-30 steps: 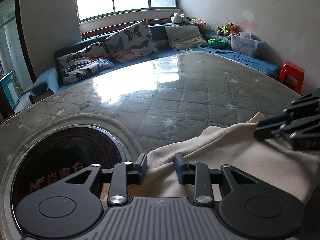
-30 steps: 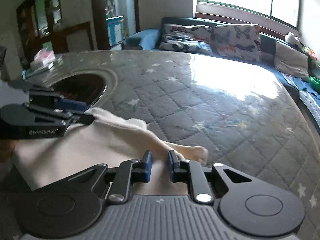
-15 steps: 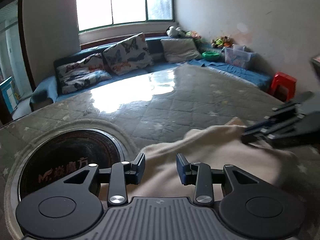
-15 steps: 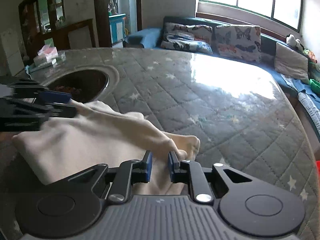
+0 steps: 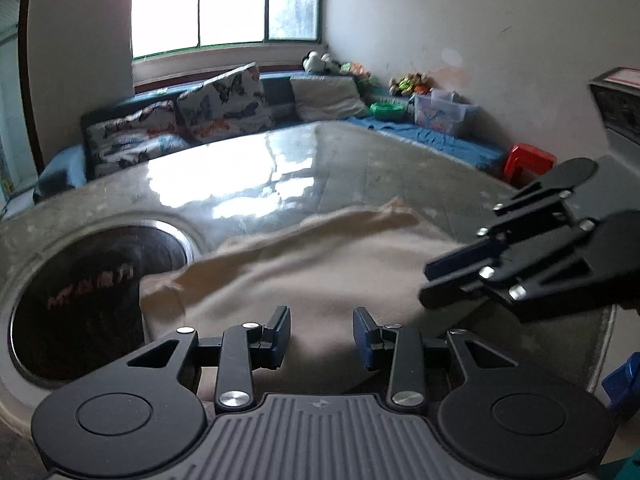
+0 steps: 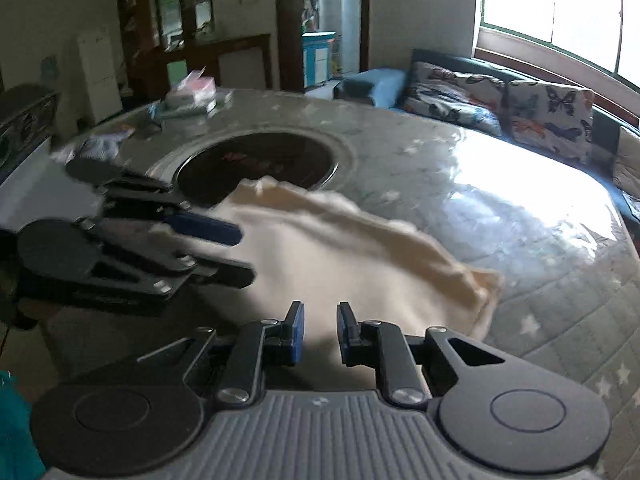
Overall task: Fold clothes
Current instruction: 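Press and smooth the folded sweatshirt with both grippers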
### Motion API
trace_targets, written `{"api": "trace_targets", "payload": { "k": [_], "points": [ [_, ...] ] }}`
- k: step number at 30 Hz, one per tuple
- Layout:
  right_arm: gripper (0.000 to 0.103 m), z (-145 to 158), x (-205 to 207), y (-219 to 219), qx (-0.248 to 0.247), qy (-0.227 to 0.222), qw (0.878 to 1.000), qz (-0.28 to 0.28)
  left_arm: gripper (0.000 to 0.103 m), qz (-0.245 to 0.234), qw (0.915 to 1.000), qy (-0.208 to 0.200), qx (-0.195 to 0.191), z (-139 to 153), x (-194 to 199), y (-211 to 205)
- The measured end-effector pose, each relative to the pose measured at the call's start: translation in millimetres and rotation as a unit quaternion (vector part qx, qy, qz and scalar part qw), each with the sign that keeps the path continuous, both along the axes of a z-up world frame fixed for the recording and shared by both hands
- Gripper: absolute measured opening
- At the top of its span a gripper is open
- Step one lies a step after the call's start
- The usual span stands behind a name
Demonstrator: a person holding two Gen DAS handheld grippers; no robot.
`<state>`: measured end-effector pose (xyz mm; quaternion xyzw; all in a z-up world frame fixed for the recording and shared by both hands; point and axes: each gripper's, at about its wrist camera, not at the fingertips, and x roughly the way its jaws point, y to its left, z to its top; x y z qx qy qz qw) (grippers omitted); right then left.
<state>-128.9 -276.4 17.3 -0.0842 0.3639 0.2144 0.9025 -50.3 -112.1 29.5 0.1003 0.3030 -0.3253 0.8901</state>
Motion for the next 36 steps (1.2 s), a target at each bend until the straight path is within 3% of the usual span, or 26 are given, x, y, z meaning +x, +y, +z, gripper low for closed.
{"api": "trace_targets", "payload": {
  "k": [5,11,15,21,28,36],
  "points": [
    [0.016,-17,-3,10,-0.013,0.002,1.000,-0.008,0.038,0.005,1.0000,0.007,-0.002,-5,-1,2],
    [0.016,-1,-12,-7,0.012,-0.005,1.000,-0.021,0.038,0.007,1.0000,-0.001,-0.003,0,-4,5],
    [0.016,-12,-12,-20,0.010,0.013,0.999,-0.046,0.038,0.004,1.0000,0.008,-0.002,-6,-1,6],
    [0.016,0,-8,-26,0.025,0.005,0.999,-0.041,0.038,0.011,0.9998,0.008,-0.015,3,1,10],
    [0.016,-9,18,-28,0.037,0.005,0.997,-0.064,0.038,0.038,0.9980,0.031,-0.041,3,25,5],
    [0.018,-17,22,-30,0.029,0.018,0.997,-0.064,0.039,0.068,0.9959,0.046,-0.038,-2,50,10]
  ]
}}
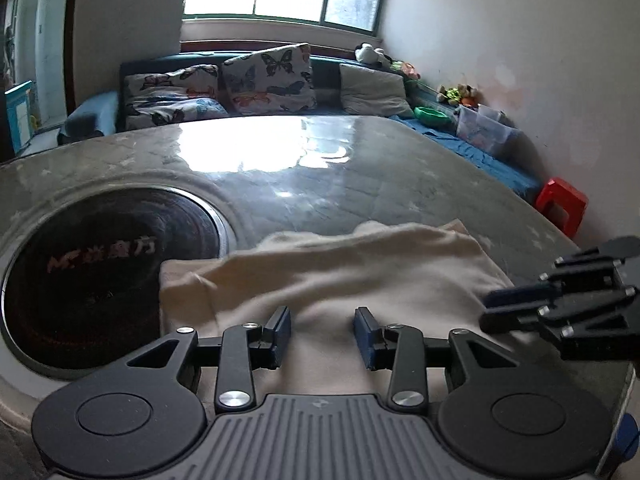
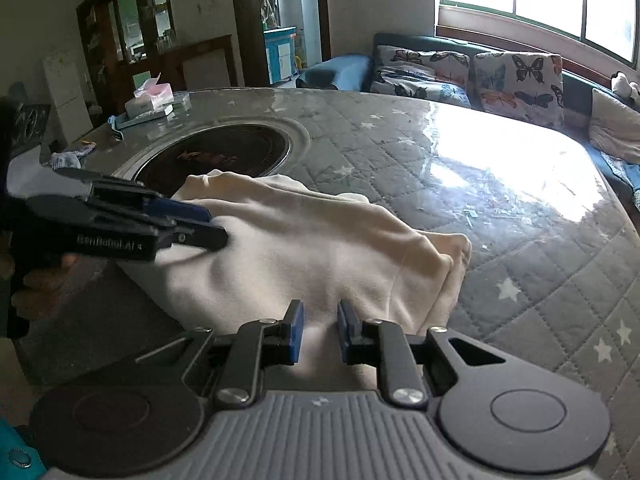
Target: Fold clothes
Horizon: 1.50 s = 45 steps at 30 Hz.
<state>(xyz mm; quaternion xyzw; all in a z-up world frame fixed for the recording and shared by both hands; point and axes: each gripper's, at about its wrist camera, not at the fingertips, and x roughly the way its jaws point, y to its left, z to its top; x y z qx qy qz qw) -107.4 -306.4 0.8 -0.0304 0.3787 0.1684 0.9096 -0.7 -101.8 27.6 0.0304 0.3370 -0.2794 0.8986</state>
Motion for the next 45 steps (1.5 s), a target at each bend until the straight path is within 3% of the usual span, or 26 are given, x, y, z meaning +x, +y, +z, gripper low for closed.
{"api": "trace_targets", "payload": {
  "k": [3,17,25,30,38,45],
  "points": [
    [0.019,1,2,1,-0.004,0.002,1.000,0.002,0.039,0.007,0.9997,-0.011,0.019,-1,8,-1],
    [0.019,11,50,8,-0.019,-0.016,1.000,-0.009,0.038,0.043,0.9989,0.016,0.009,-6,56,10],
    [0.020,-2,85,7,-0.031,-0.005,0.999,-0.035,0.038,0.058,0.9983,-0.005,-0.008,17,30,43],
    [0.021,4,80,11,-0.034,-0.014,0.999,-0.033,0.040,0.051,0.9986,-0.010,-0.008,22,0,73],
    [0.024,26,52,55,-0.036,-0.035,0.998,0.050,0.044,0.050,0.9980,-0.010,0.038,-2,-22,81],
    [0.024,33,31,114,-0.050,-0.053,0.987,0.144,0.042,0.089,0.9960,-0.004,-0.002,11,-21,111]
  ]
}}
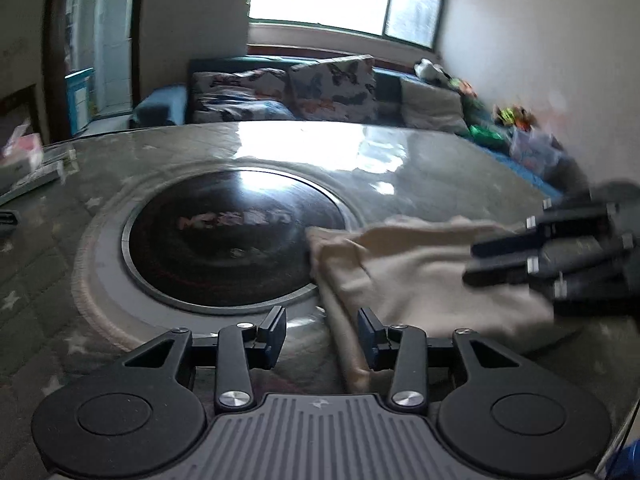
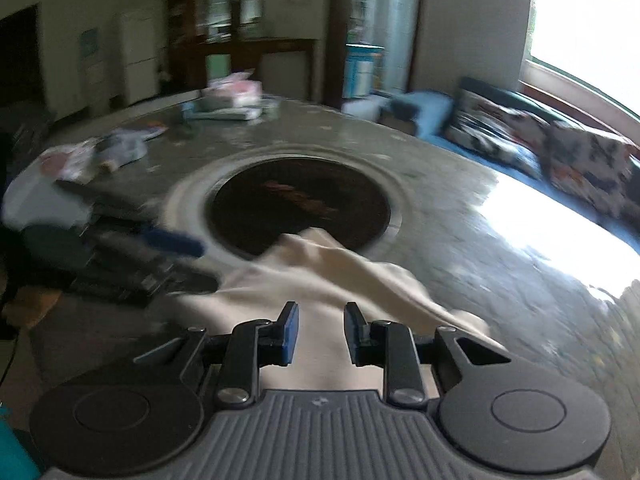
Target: Fold clothes
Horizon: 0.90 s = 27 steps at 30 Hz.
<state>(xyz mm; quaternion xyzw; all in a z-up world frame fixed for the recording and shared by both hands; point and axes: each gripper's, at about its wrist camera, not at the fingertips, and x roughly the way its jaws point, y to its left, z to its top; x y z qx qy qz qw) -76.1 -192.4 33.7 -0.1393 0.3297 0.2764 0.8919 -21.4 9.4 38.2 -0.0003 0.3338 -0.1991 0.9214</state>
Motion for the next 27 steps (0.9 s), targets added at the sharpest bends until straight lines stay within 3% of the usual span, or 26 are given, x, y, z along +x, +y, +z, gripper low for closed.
{"api": "trace_targets", "payload": {
  "k": [4,7,11,14,21,27],
  "points": [
    [0.021,-11,-4,28,-0.017,0.000,0.999,0.032,0.043,0.020,0.9997,0.004,-0.014,3,1,17],
    [0.012,-28,-7,47,-0.039,0.007,0.998,0.049,0.043,0.026,0.9995,0.007,-0.015,4,1,20],
    [0.011,-34,-19,62,-0.077,-0.022,0.995,0.066,0.044,0.032,0.9991,0.013,-0.025,4,3,24],
    [0.011,-24,-23,58,-0.061,-0.023,0.996,0.064,0.046,0.036,0.9988,0.013,-0.031,5,5,26],
    [0.013,-34,-33,57,-0.059,-0.018,0.995,0.079,0.048,0.036,0.9983,0.028,-0.037,2,9,17],
    [0.016,-10,-42,32,-0.024,-0.015,0.998,0.054,0.050,0.020,0.9988,0.026,-0.036,4,5,6]
  ]
}}
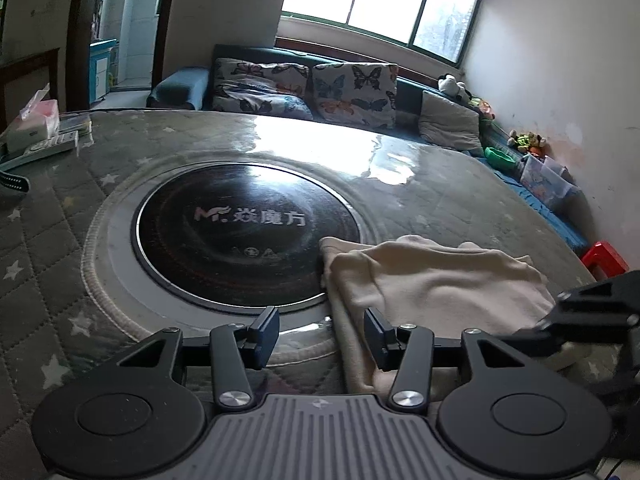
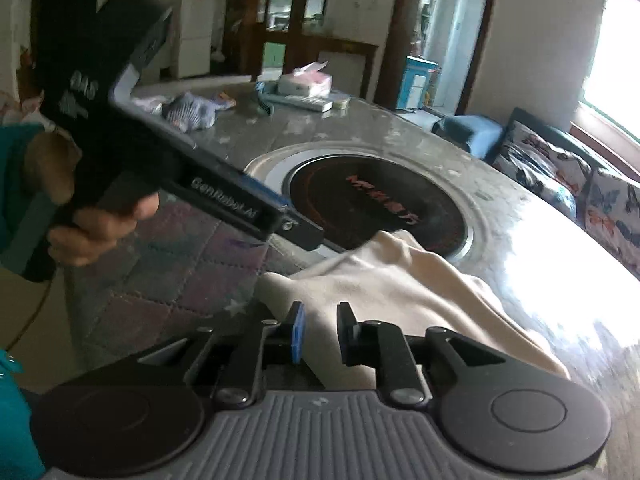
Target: Fold clothes
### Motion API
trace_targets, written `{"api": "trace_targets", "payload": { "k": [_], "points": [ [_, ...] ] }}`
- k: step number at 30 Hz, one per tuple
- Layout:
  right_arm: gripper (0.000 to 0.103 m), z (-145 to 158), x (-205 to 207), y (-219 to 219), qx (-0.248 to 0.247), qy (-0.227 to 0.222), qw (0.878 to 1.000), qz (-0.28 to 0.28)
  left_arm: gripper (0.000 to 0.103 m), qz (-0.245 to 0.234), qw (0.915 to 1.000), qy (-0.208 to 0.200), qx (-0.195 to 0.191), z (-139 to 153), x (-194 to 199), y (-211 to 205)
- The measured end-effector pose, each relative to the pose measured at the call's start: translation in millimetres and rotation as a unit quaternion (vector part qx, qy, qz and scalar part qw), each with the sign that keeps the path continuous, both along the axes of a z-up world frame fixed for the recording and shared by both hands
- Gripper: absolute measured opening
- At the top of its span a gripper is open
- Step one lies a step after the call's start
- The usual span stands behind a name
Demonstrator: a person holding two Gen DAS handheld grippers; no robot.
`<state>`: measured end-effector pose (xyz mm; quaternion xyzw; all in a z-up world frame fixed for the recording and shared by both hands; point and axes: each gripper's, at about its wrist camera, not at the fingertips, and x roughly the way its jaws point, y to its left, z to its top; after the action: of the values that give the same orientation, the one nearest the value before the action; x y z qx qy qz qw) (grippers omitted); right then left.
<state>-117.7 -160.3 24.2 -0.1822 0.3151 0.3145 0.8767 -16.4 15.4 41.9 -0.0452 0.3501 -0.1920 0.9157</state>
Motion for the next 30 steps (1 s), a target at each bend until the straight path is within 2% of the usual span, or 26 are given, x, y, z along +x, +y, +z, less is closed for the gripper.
{"api": "trace_targets", "payload": {
  "k": [4,10,15,17,23,26,30],
  "points": [
    [0.016,10,-7,-48,0.016,0.016,0.997,-0.069,0.050,-0.014,0.9999,-0.003,0.000,1,-4,-7],
    [0.016,5,-18,-111,0.028,0.033,0.982,-0.183,0.050,-0.039,0.9992,-0.005,0.010,0,-10,-20],
    [0.016,-15,-21,-132,0.032,0.060,0.971,-0.228,0.050,-0.049,0.9985,-0.002,0.025,-7,-12,-28],
    [0.016,-22,-20,-139,0.062,0.073,0.965,-0.245,0.050,-0.049,0.9984,0.003,0.027,-10,-12,-28],
    [0.016,-6,-20,-146,0.064,0.064,0.966,-0.243,0.051,-0.055,0.9981,-0.001,0.029,-10,-14,-26],
    [0.016,-11,-16,-151,0.065,0.079,0.964,-0.245,0.052,-0.056,0.9979,0.003,0.034,-14,-14,-28],
    [0.016,-5,-11,-145,0.047,0.074,0.969,-0.230,0.052,-0.058,0.9976,0.004,0.037,-16,-13,-28]
  ]
}}
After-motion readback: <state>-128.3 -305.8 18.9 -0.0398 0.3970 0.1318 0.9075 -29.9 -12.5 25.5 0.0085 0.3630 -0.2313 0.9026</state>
